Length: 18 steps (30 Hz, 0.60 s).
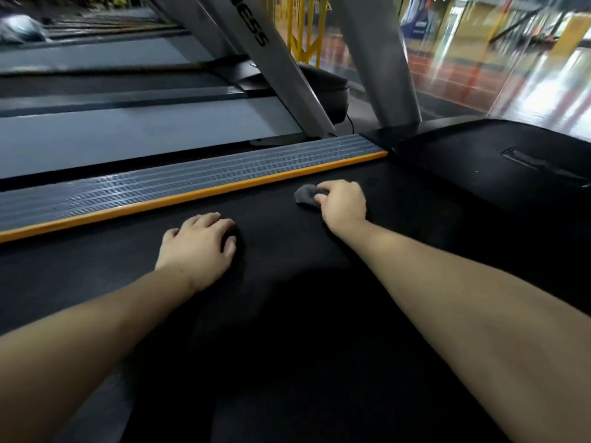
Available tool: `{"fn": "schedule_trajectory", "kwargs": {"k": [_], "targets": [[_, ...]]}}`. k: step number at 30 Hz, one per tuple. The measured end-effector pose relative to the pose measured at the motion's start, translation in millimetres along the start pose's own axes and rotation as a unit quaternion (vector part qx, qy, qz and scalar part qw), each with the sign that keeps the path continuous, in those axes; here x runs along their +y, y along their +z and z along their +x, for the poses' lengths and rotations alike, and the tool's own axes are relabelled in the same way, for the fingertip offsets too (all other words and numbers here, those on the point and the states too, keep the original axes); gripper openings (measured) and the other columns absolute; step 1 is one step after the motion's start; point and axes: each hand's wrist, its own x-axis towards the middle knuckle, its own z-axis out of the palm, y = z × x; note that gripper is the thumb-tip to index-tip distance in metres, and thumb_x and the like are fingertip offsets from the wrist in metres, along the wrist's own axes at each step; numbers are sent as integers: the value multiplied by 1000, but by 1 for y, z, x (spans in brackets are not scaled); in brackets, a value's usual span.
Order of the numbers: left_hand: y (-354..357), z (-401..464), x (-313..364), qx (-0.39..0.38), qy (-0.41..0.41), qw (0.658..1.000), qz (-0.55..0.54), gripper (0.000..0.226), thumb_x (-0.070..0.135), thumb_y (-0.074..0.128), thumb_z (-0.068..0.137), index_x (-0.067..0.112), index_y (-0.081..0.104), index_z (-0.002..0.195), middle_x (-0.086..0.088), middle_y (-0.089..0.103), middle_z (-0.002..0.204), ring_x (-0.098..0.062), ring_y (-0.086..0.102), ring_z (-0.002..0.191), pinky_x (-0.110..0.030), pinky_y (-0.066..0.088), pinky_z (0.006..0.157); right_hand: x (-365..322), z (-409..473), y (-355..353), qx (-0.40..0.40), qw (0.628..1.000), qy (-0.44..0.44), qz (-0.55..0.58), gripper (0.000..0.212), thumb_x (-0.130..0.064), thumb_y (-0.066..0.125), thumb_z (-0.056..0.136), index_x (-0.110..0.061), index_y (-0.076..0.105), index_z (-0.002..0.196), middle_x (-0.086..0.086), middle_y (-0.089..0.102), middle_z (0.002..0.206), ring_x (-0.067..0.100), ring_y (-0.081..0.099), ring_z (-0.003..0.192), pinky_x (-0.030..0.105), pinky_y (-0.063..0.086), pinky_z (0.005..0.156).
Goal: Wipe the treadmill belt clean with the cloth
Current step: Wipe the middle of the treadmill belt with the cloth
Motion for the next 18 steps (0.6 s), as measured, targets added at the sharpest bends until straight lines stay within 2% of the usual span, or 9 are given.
{"fn": "schedule_trajectory", "kwargs": {"k": [3,6,8,10,12,15,18], "targets": [[3,13,-21,4,-3,1000,9,44,50,35,101,43,50,142,11,43,157,-21,40,143,-51,38,113,-2,32,12,13,996,70,52,27,-41,68,84,-39,69,111,5,69,108,31,63,105,38,51,92],[11,14,-26,3,-5,1000,0,45,46,36,102,42,49,144,10,41,159,-22,38,145,-58,32,117,-1,30,21,20,1000,17,-15,28,-46,62,87,-39,67,114,3,69,112,32,60,109,40,49,93],[8,16,-27,-8,-4,1000,-4,44,45,37,102,42,49,144,10,41,158,-23,39,144,-58,33,116,8,26,19,-31,997,-45,-60,41,-55,50,91,-40,58,128,0,65,126,30,55,120,43,44,101],[-6,19,-30,-36,1,999,-2,42,47,39,101,44,49,142,11,44,155,-24,43,141,-52,43,108,16,25,9,-106,987,-80,-93,54,-62,37,92,-42,42,142,0,54,142,30,47,131,47,38,108],[-18,17,-39,-53,-10,998,29,42,53,39,100,47,49,140,11,46,151,-24,43,139,-49,47,101,15,22,3,-128,981,-86,-116,51,-54,33,97,-41,33,147,4,47,148,32,42,134,47,35,109],[-21,-4,-54,-44,-50,996,63,44,59,35,99,46,49,139,9,47,149,-24,41,138,-50,41,101,-8,2,8,-98,987,-69,-106,41,-35,34,103,-34,39,144,8,51,142,34,49,126,44,38,99],[-20,-25,-68,-28,-70,996,45,44,54,34,101,43,48,141,10,44,153,-22,39,140,-47,41,104,-50,-25,25,-85,990,-93,-69,29,-32,44,99,-30,46,128,9,61,125,35,58,113,41,43,89]]}}
